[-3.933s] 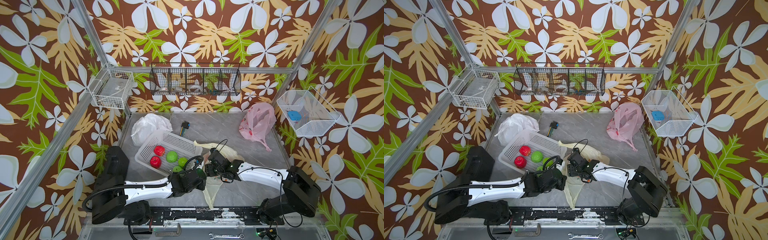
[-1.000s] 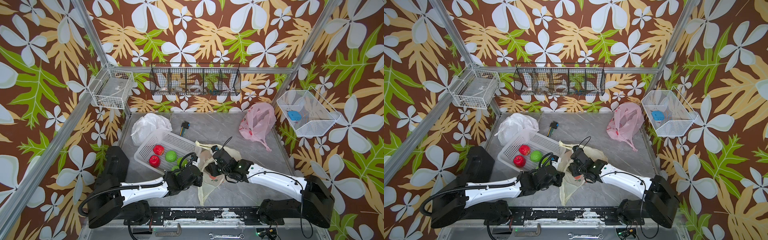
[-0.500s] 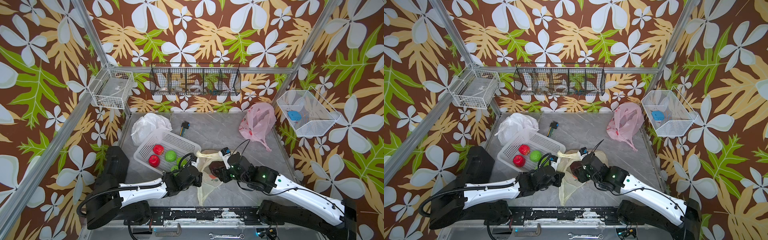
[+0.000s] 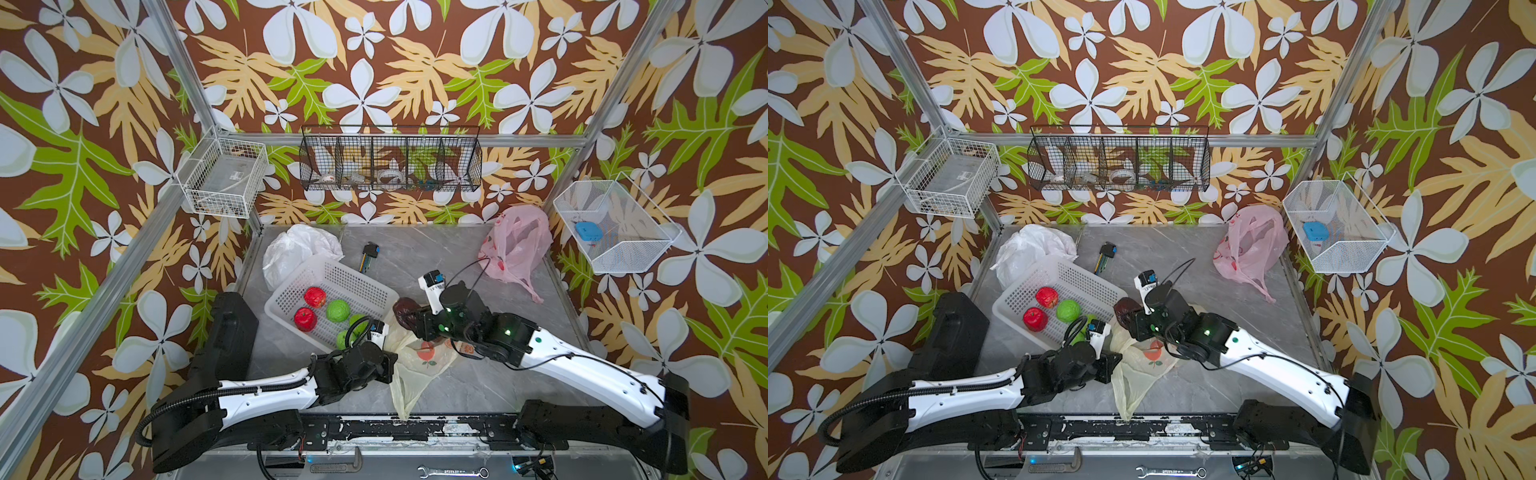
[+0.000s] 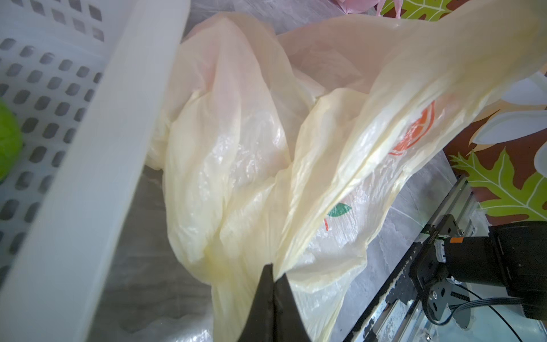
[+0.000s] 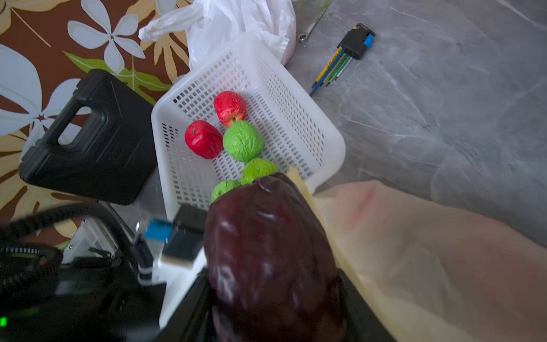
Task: Untie the knot of a plastic bag & take out the apple
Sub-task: Place the apple in the basket.
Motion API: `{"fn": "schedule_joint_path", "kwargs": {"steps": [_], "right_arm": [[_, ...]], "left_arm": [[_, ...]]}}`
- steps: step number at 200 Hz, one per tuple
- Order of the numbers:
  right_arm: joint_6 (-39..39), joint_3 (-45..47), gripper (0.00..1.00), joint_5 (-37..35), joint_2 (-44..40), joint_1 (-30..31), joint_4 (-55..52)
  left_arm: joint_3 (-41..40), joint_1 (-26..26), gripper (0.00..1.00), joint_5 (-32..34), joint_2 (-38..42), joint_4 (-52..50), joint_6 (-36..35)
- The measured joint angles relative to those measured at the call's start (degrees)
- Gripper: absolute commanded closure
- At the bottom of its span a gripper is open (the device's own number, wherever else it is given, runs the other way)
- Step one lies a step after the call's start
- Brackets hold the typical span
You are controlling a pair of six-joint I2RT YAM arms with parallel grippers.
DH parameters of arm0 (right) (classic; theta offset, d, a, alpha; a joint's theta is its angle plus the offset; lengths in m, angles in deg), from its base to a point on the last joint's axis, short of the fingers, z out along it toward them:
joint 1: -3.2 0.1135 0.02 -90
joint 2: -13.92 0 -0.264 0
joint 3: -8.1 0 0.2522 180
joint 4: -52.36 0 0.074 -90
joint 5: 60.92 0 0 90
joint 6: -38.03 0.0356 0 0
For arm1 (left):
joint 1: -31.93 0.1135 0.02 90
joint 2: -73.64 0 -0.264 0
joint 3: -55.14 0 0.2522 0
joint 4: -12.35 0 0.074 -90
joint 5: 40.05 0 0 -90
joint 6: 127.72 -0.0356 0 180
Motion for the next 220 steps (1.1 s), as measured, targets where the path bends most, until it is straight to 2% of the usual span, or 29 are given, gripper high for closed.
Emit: {"fn": "schedule_joint_path", "kwargs": {"steps": [33,60,84,107,131,157,196,220], "right_arm": [[-3.6,-13.3,0.46,0.2,16.1,-0.5,2.2],[-6.1,-22.2,0.33,1.8,27.3,-1.0,1.6],[-7.6,-27.1,0.28,3.5,33.3,-1.1,1.0],[-8.5,-28.8,0.24,4.6,35.3,-1.1,0.3],[-9.2,-29.7,0.23,4.6,35.5,-1.2,-0.3],[-10.0,-28.2,0.28,4.5,32.7,-1.2,-0.9],[-9.1,-15.8,0.39,1.7,18.9,-0.3,-0.5],[-6.7,-6.7,0.47,-1.5,8.9,3.7,0.3]], "left_arm": [[-1.9,-1.5,1.00,1.0,0.4,2.5,1.6],[-2.4,-2.0,1.00,2.0,0.7,3.8,2.8],[-3.3,-2.1,1.00,3.1,1.9,4.0,3.3],[-3.7,-2.1,1.00,3.8,3.0,4.0,3.9],[-3.9,-2.1,1.00,4.5,3.7,3.7,4.1],[-3.9,-2.1,1.00,5.3,4.7,3.2,4.3],[-2.7,-2.1,1.00,7.1,5.9,1.3,4.2],[-1.1,-1.6,1.00,7.2,5.4,1.2,4.0]]}}
